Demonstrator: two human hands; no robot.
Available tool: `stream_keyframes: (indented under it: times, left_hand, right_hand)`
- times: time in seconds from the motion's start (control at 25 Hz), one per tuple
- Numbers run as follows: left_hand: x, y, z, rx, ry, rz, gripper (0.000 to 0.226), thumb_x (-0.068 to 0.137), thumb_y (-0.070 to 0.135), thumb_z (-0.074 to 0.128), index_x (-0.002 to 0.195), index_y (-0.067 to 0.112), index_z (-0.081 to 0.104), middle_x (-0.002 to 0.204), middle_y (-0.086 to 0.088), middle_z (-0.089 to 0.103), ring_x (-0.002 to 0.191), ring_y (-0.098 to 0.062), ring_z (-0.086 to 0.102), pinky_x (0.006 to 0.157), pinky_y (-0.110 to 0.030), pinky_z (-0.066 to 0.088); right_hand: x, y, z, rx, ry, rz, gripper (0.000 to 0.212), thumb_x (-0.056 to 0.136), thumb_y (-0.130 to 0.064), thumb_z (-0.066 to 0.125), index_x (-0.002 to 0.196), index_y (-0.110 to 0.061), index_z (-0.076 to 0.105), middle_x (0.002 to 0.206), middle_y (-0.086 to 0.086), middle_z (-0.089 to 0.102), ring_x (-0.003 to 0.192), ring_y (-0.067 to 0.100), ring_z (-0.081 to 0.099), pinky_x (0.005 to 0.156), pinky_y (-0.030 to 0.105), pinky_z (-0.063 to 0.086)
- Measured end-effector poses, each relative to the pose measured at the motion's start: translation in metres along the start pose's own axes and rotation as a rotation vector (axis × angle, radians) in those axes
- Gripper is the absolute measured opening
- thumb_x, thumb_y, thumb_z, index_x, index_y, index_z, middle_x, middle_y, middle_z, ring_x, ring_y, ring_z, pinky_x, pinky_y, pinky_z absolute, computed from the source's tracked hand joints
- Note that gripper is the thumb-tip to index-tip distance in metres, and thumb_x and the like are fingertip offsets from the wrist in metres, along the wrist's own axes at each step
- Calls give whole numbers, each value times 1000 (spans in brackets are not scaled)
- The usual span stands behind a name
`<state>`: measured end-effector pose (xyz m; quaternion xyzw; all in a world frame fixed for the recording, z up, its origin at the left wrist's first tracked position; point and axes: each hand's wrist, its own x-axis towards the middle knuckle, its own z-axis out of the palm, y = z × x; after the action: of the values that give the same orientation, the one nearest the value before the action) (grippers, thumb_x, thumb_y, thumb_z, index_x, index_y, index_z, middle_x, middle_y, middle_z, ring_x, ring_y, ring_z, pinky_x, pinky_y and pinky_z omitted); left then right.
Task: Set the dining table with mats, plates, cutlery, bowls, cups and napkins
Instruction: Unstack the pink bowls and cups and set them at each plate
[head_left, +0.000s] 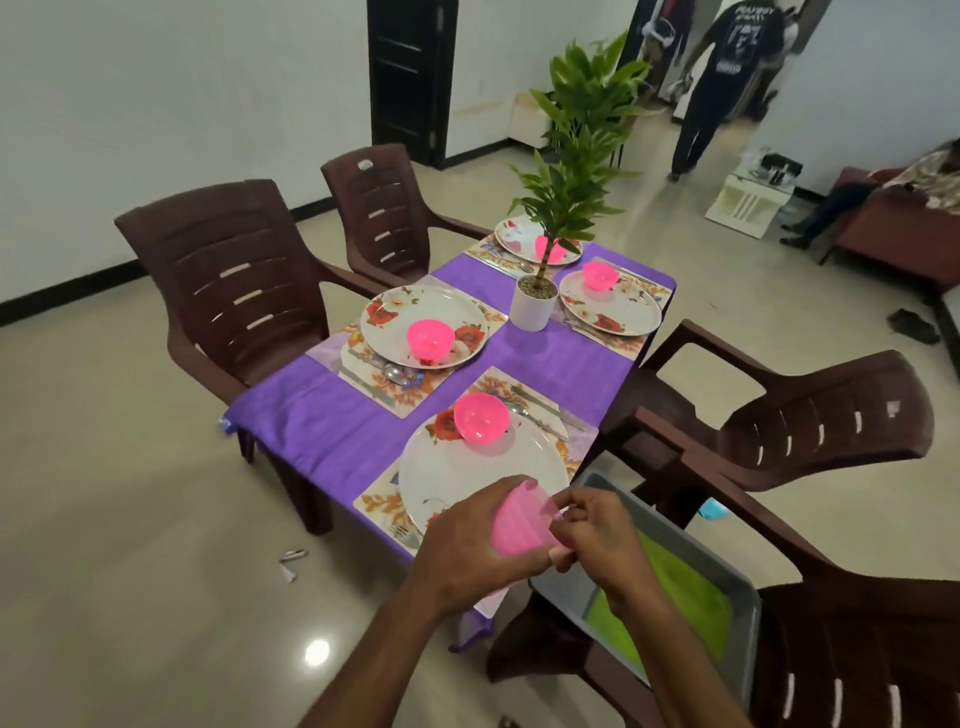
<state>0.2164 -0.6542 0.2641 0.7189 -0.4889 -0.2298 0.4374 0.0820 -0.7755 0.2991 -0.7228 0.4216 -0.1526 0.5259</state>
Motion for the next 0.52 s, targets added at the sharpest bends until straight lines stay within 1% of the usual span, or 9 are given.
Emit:
stream_keyframes:
  times: [0.12, 0.2, 0.28, 0.32, 0.4, 0.44, 0.52]
  left_hand:
    - [-2, -10, -16, -8, 6, -34, 82, 67, 90, 64, 136, 51, 41, 122, 28, 57, 108, -1, 60, 85, -26, 59]
    - [-1, -19, -28, -14, 1, -60, 79, 67, 91, 62, 132, 50, 44, 118, 27, 58, 104, -2, 62, 83, -28, 61]
    - [-2, -32, -38, -40, 16, -88, 78, 67, 91, 60, 130, 47, 48, 116, 27, 60, 102, -4, 63, 82, -30, 61]
    - [-3, -39, -44, -54, 39, -99, 77, 67, 92, 59, 129, 47, 50, 115, 27, 61, 102, -5, 64, 82, -31, 60]
    - [-5, -54, -56, -62, 104, -126, 76, 65, 93, 58, 127, 49, 52, 112, 26, 64, 99, -4, 65, 81, -30, 59]
    - [-4, -61, -62, -63, 130, -141, 77, 64, 93, 58, 127, 50, 51, 110, 26, 65, 98, -5, 66, 79, -29, 59]
    - [5, -76, -77, -68, 154, -186, 79, 61, 93, 62, 124, 48, 48, 108, 24, 66, 94, -6, 67, 75, -27, 58]
  right_hand:
    - [4, -14, 13, -22, -26, -6, 14, 88, 3, 59, 86, -6, 69, 56, 15, 65, 47, 26, 61, 45, 30, 45]
    - [11, -26, 16, -20, -30, -12, 13, 93, 0, 58, 90, -5, 69, 58, 13, 64, 43, 19, 58, 41, 25, 41]
    - [29, -36, 11, 6, 9, -6, 15, 95, 1, 56, 91, -4, 69, 61, 9, 63, 41, 18, 56, 38, 23, 39]
    - [41, -39, 7, 49, 38, 2, 17, 96, 2, 54, 91, -4, 70, 63, 9, 63, 41, 20, 56, 39, 23, 39]
    - [66, -44, 0, 204, 133, 29, 15, 96, 1, 55, 94, -3, 70, 76, 14, 66, 46, 22, 58, 42, 27, 43]
    - [81, -44, -1, 286, 211, 47, 12, 97, -2, 57, 97, -3, 69, 83, 15, 67, 49, 23, 60, 45, 29, 48]
    - [118, -43, 3, 408, 361, 84, 9, 98, -5, 59, 100, -7, 68, 89, 13, 70, 56, 25, 65, 55, 32, 57]
